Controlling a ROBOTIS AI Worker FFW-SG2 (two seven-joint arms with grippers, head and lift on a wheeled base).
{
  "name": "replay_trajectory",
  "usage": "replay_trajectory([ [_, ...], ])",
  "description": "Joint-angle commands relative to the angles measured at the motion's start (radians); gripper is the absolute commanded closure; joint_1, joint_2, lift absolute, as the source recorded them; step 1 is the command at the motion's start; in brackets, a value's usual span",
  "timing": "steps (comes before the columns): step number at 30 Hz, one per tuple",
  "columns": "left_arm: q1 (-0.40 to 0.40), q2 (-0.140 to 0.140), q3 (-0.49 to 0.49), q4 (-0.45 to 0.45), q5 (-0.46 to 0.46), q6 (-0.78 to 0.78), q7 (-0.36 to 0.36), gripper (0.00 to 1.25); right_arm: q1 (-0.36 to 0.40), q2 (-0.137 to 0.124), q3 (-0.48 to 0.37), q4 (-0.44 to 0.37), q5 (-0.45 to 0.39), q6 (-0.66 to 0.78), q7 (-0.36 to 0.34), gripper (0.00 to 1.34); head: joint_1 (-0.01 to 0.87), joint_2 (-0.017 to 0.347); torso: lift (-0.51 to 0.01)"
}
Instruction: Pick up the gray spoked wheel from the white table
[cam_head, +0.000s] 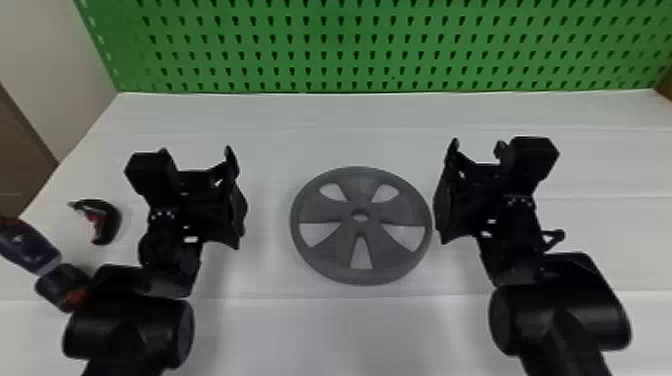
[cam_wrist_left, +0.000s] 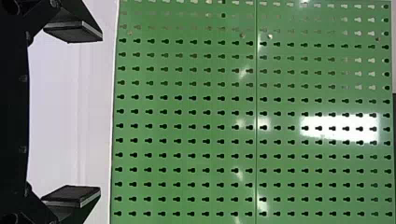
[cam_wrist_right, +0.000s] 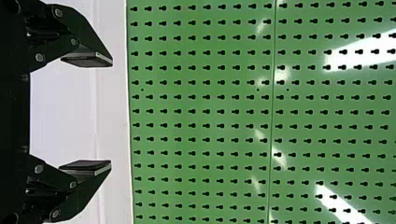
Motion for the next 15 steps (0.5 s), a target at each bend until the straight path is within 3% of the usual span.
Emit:
replay_trajectory([
  [1, 0.001, 0.000, 0.004, 0.000, 0.000, 0.000, 0.000, 0.13, -0.001, -0.001, -0.002, 0.000, -0.001, 0.000, 0.000, 0.48, 0.806, 0.044, -0.098],
  [15, 0.001, 0.000, 0.005, 0.000, 0.002, 0.000, 0.000, 0.13, -0.002, -0.002, 0.004, 0.002, -0.004, 0.000, 0.000, 0.48, 0.806, 0.044, -0.098],
])
